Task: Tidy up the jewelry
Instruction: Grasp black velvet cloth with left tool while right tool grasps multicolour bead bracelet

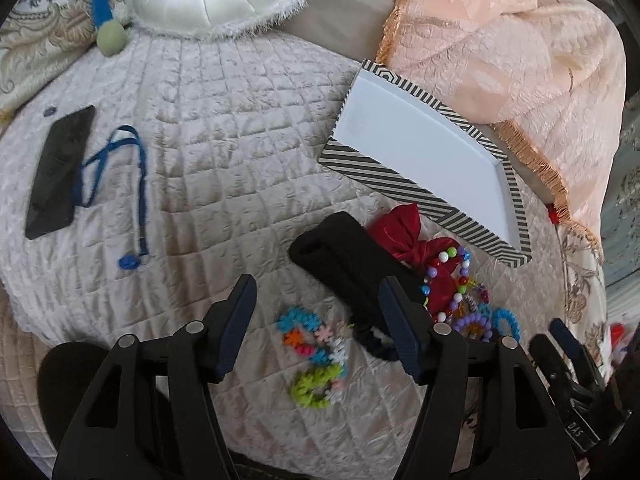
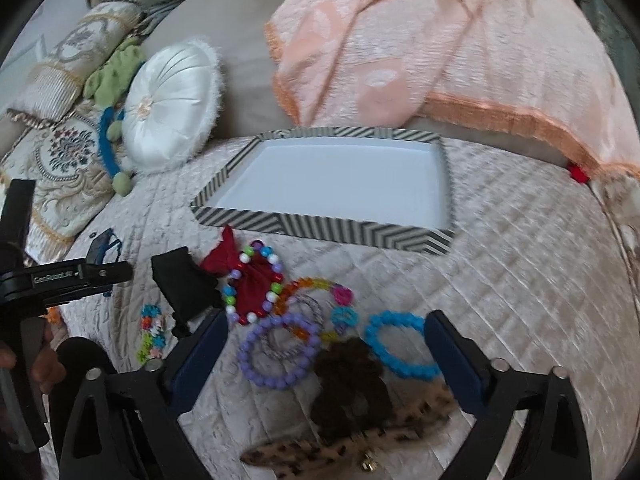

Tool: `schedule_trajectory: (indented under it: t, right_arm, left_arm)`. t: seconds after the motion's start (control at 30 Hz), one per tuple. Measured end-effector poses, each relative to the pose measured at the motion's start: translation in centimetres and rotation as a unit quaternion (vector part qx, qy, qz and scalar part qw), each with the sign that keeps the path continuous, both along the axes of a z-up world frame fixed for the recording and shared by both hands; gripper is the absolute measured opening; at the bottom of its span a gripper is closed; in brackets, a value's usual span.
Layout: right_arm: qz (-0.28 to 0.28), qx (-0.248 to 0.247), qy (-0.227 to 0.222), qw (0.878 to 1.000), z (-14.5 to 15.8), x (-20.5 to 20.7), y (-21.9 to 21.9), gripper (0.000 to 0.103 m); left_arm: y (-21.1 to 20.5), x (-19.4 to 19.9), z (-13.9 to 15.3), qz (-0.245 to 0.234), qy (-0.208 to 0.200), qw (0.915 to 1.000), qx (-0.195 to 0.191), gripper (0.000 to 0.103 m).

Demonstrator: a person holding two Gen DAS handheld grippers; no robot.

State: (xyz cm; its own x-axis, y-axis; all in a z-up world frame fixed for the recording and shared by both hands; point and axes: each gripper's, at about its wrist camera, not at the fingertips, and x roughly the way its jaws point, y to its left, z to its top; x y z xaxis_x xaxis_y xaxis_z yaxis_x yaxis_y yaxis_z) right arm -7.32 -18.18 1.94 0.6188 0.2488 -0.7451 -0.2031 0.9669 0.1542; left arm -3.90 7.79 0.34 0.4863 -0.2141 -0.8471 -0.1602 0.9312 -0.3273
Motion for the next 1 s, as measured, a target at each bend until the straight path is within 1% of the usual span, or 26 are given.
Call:
schedule_trajectory:
  t: [0.03, 0.1, 0.2, 0.37, 0.43, 0.5, 0.53, 0.57, 0.6, 0.63, 0.67, 0.7, 0.73, 0.83, 1.0]
  right_arm:
    - [0.007, 0.005, 0.001, 1.0, -0.1, 0.5, 0.3, 0.087]
    - [0.025, 0.016, 0.007, 1.0, -0.5, 1.9, 0.9, 0.082]
    - [0.048, 0.022, 0.027, 0.998, -1.6, 3.9, 2.1, 0.074]
    - [0.083, 0.026, 0.055, 0.995, -3.4, 6.7, 3.8, 0.066]
    - [0.091, 0.03, 0.066, 0.993, -4.2, 7.5, 4.3, 0.056]
    - [0.101, 0.042, 0.082, 0.991, -5.1, 8.3, 4.5, 0.037]
    - [0.105, 0.046, 0.087, 0.99, -5.4, 8.6, 4.5, 0.032]
    - [0.107, 0.05, 0.09, 0.989, -5.7, 8.8, 4.6, 0.022]
    - [0.108, 0.053, 0.089, 0.989, -5.8, 8.8, 4.6, 0.01]
    - [0.106, 0.054, 0.085, 0.989, -5.5, 8.7, 4.6, 0.009]
    - [0.104, 0.057, 0.076, 0.99, -5.1, 8.4, 4.4, 0.009]
    - [0.104, 0.065, 0.066, 0.99, -4.5, 8.0, 4.3, 0.009]
    - [0.106, 0.069, 0.057, 0.99, -3.8, 7.5, 4.2, 0.009]
    - [0.108, 0.071, 0.039, 0.991, -2.4, 6.4, 4.1, 0.009]
    - [0.103, 0.077, 0.005, 0.992, 0.3, 4.9, 3.4, 0.009]
  left_arm:
    - [0.0, 0.3, -0.2, 0.001, 0.001, 1.0, -0.003, 0.069]
    - [0.0, 1.0, -0.7, 0.004, 0.005, 0.9999, -0.009, 0.069]
    - [-0.1, 2.3, -1.6, 0.003, 0.016, 0.9998, -0.011, 0.069]
    - [-0.3, 3.7, -3.1, -0.003, 0.032, 0.9992, -0.023, 0.069]
    - [-0.6, 4.0, -3.7, -0.009, 0.038, 0.999, -0.02, 0.069]
    - [-0.9, 4.3, -4.1, -0.018, 0.039, 0.9989, -0.018, 0.069]
    - [-1.0, 4.4, -4.3, -0.021, 0.037, 0.9989, -0.02, 0.068]
    - [-1.0, 4.4, -4.3, -0.023, 0.032, 0.999, -0.023, 0.064]
    - [-1.1, 4.4, -4.3, -0.025, 0.028, 0.999, -0.026, 0.046]
    - [-1.0, 4.5, -4.2, -0.025, 0.028, 0.999, -0.022, 0.035]
    - [-0.9, 4.5, -4.2, -0.024, 0.027, 0.9992, -0.02, 0.031]
    - [-0.8, 4.5, -4.1, -0.024, 0.023, 0.9991, -0.026, 0.024]
    - [-0.6, 4.4, -4.0, -0.024, 0.021, 0.999, -0.031, 0.02]
    - [-0.6, 4.0, -3.0, -0.022, 0.007, 0.9994, -0.028, 0.017]
    - [-0.6, 3.0, -0.2, -0.023, -0.024, 0.9992, -0.02, 0.017]
